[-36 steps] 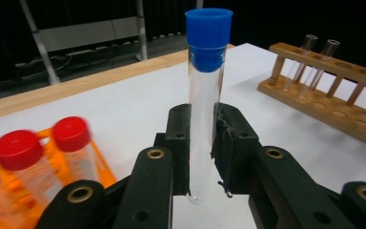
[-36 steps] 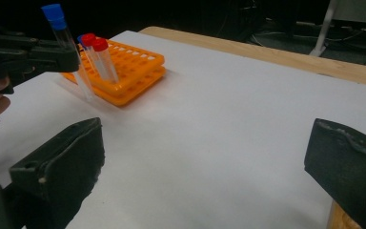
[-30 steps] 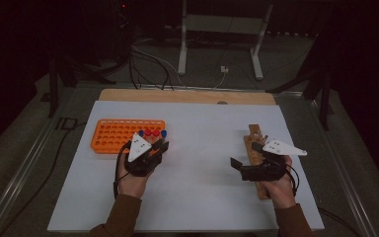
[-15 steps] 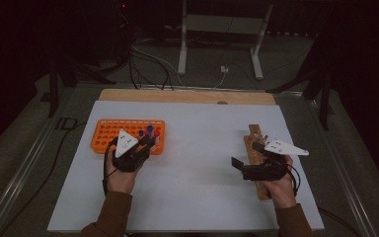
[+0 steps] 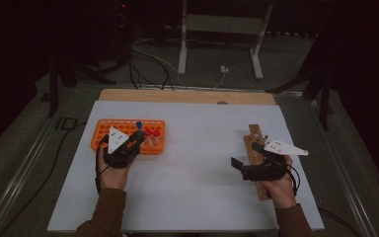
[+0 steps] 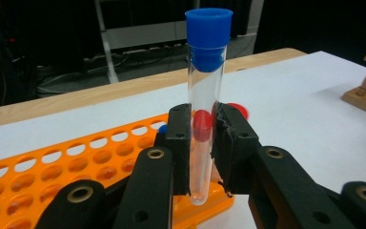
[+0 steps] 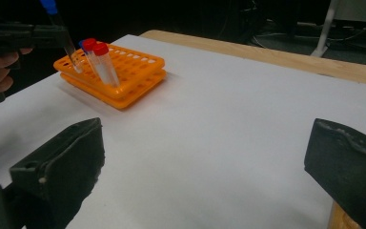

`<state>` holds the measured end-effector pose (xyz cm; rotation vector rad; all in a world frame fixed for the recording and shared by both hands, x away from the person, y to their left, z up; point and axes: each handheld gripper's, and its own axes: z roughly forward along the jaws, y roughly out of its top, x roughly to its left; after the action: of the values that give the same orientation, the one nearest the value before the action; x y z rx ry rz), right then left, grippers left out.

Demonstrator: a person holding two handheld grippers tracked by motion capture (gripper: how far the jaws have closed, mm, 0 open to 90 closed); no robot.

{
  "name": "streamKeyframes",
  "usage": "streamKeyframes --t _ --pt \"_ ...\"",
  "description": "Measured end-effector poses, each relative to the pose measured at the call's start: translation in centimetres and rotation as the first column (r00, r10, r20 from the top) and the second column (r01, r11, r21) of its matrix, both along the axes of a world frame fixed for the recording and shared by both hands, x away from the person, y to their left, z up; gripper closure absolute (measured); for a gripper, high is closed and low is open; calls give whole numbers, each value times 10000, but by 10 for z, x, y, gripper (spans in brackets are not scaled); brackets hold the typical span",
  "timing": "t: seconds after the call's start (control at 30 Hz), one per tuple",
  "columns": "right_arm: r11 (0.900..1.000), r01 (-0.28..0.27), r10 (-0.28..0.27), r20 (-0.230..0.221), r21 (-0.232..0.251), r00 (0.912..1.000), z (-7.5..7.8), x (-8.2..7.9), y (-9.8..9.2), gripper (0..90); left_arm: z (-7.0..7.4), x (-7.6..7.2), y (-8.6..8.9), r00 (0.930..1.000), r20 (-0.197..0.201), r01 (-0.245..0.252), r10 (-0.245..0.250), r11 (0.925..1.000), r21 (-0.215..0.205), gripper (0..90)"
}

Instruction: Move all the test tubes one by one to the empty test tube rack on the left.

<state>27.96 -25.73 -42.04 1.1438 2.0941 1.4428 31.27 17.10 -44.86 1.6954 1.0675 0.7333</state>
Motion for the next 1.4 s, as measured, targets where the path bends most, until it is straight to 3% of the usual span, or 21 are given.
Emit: streamKeyframes --t 0.5,0.67,0.87,1.03,1.17,1.23,1.4 --pt "10000 -84 84 -31 7 10000 -1 0 2 3 -11 13 11 9959 -125 -902 901 9959 -81 774" --pt "10000 -69 69 -20 30 10000 -1 0 1 3 -18 19 12 9931 -295 -1135 1136 9935 52 774" --pt "9999 -113 113 -18 15 9999 -1 0 1 3 -27 22 14 9897 -601 -1311 1303 9913 -112 774" --pt "9999 -143 143 -36 -4 9999 -1 0 2 3 -36 22 14 9882 -849 -1270 1278 9918 142 774" --pt "9998 -186 186 -44 -32 9998 -1 0 3 3 -44 23 10 9857 -1131 -1164 1251 9899 808 774" --pt "9998 -188 188 -49 -49 9998 -1 0 3 3 -46 23 10 9849 -1183 -1186 1265 9903 721 775" --pt "9998 -193 193 -54 -27 9998 -1 0 3 3 -50 26 9 9801 -1541 -1098 1249 9886 1032 774"
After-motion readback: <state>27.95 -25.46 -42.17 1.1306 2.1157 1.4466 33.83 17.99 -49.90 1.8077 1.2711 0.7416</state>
